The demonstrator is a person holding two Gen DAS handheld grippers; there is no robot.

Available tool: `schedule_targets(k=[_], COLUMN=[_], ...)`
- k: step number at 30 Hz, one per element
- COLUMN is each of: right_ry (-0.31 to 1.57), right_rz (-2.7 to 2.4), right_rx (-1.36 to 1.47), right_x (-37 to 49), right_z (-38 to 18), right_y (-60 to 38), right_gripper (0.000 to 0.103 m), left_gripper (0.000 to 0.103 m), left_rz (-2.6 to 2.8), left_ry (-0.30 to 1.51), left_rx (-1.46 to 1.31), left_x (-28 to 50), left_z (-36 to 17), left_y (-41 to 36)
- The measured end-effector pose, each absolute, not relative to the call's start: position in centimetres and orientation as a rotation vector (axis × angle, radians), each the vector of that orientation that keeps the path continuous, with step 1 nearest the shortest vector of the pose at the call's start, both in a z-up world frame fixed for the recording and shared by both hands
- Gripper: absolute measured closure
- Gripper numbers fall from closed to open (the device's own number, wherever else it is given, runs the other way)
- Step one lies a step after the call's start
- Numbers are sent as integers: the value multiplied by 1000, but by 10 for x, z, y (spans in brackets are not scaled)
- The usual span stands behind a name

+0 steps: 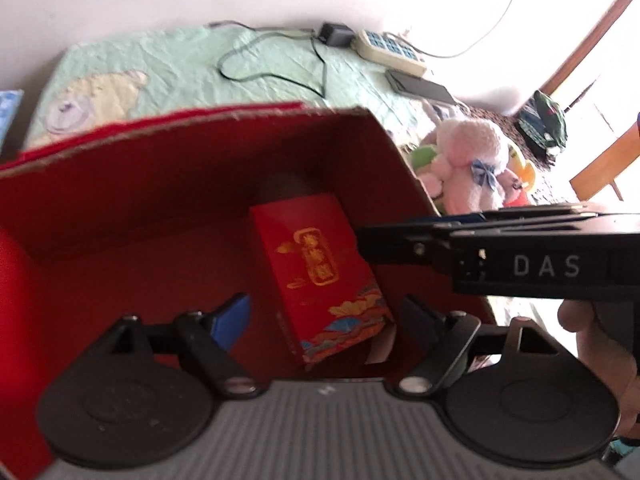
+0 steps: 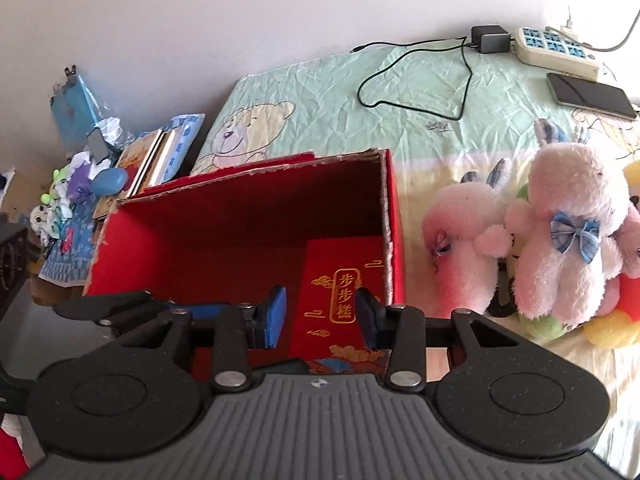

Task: Organize objects
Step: 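Lift the gift box with the right gripper and lower it into the red cardboard box, then open the right gripper and withdraw it from the cardboard box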

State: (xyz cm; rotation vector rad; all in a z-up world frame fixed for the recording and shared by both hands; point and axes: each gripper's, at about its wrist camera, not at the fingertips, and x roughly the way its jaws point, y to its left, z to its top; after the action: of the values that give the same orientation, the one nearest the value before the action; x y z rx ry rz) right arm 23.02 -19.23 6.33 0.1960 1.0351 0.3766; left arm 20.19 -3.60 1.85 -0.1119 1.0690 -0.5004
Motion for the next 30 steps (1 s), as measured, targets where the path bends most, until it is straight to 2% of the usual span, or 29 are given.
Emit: schedule_targets(k=[14,30], right_ry=[971,852], right_rz=[325,171], right_rx=[137,207], right_x=[202,135], right_z=[69,86], right_y=[-164,-165], right_gripper=[61,61], left_gripper=[18,18], left_rz=[-128,-92], left_ry=[961,941], left_rx=[47,150], left_x=[164,123], left_z=[60,75], left_y=[5,6])
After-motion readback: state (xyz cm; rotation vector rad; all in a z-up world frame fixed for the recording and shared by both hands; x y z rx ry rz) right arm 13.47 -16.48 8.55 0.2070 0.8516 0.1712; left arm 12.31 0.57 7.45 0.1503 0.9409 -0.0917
